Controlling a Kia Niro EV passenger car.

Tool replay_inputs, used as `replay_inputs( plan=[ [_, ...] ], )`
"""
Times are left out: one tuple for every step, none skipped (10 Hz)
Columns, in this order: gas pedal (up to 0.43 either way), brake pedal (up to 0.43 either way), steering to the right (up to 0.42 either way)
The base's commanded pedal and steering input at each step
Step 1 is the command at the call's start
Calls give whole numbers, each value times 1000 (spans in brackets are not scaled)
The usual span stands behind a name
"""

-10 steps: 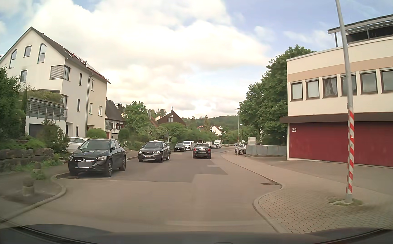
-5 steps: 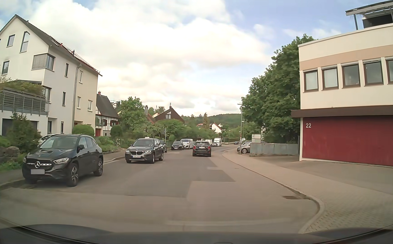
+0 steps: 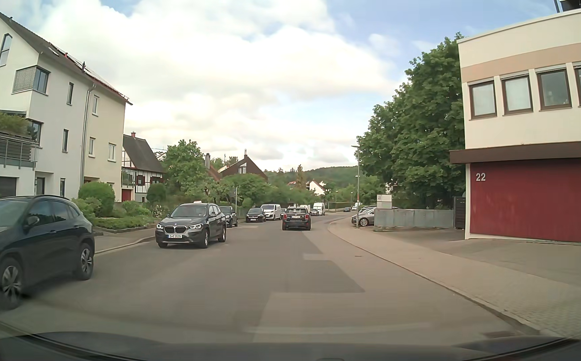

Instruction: Follow the waypoints while adhering to traffic rules and regulations

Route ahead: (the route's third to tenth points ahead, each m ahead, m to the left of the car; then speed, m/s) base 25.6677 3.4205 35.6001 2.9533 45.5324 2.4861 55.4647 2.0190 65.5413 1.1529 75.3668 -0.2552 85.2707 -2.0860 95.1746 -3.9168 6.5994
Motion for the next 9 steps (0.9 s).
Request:
replay_inputs(
  plan=[
    [8, 0, 4],
    [20, 0, 5],
    [20, 0, 5],
    [20, 0, 4],
    [39, 0, 6],
    [47, 0, 6],
    [47, 0, 6],
    [47, 0, 6],
    [47, 0, 6]
  ],
)
